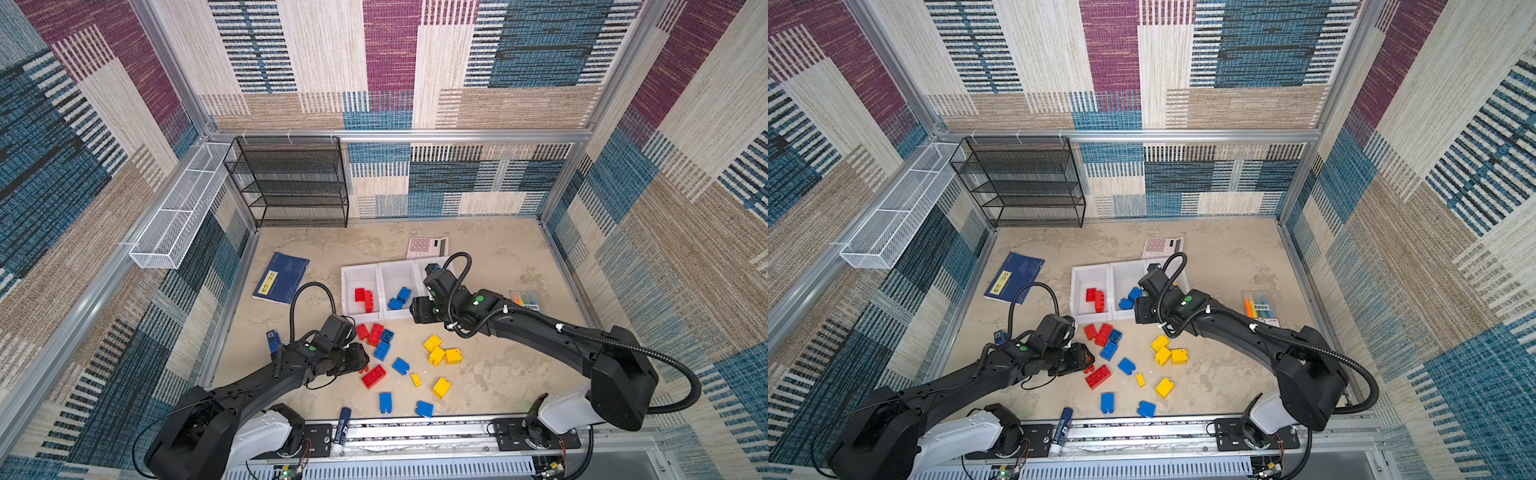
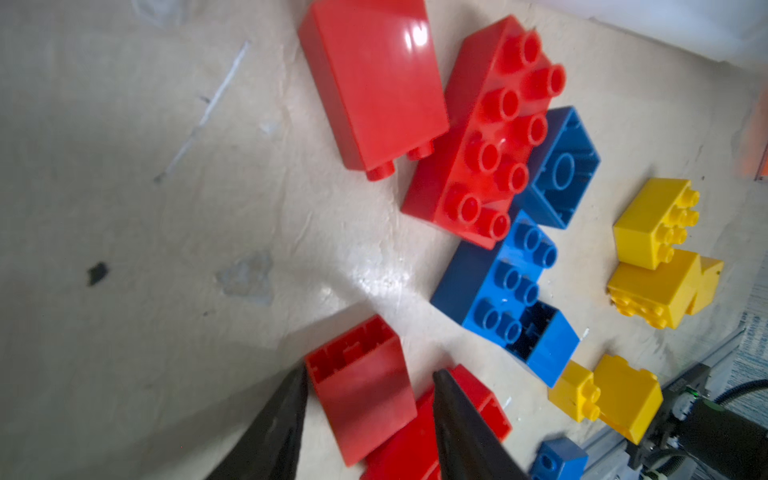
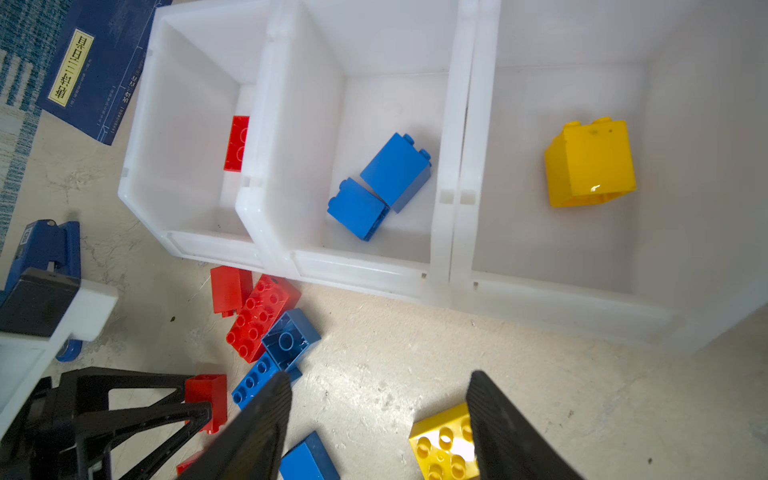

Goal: Sort the legos into containers by color
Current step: 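Grasp a red brick with the left gripper and lift it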

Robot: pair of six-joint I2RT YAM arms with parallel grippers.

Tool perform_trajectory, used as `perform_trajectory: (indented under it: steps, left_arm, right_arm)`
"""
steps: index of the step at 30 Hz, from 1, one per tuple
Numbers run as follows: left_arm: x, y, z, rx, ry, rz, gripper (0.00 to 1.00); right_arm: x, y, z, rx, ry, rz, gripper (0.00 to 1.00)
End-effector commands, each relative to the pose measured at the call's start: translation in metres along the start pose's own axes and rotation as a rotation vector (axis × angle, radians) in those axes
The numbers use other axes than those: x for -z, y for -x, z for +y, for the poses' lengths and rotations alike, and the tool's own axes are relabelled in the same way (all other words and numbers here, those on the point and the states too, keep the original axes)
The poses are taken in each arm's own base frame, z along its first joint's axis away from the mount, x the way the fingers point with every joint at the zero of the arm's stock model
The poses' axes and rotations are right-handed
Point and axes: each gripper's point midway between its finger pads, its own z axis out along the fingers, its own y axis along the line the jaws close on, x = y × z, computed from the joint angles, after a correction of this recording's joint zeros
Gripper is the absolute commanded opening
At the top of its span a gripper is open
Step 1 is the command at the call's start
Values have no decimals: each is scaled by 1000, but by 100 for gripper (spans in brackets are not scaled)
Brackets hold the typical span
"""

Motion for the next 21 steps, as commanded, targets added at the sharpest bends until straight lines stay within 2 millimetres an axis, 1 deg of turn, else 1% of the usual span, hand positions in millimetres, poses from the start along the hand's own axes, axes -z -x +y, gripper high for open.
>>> perform_trajectory:
  steps: [1, 6, 15, 21]
  left_arm:
    - [-5, -3, 11, -23, 81, 13, 52]
    - [-7, -6, 15, -82, 168, 28, 50]
    - [-3, -7, 13, -204, 283, 52, 49]
    - [-9, -11, 11, -245, 315, 84, 47]
  right_arm:
    - [3, 1, -1, -19, -3, -15, 70]
    - [4, 0, -3, -23, -6, -14, 70]
    - [1, -2, -2, -21, 0, -6, 70]
    - [0, -3, -1, -13, -1, 0, 70]
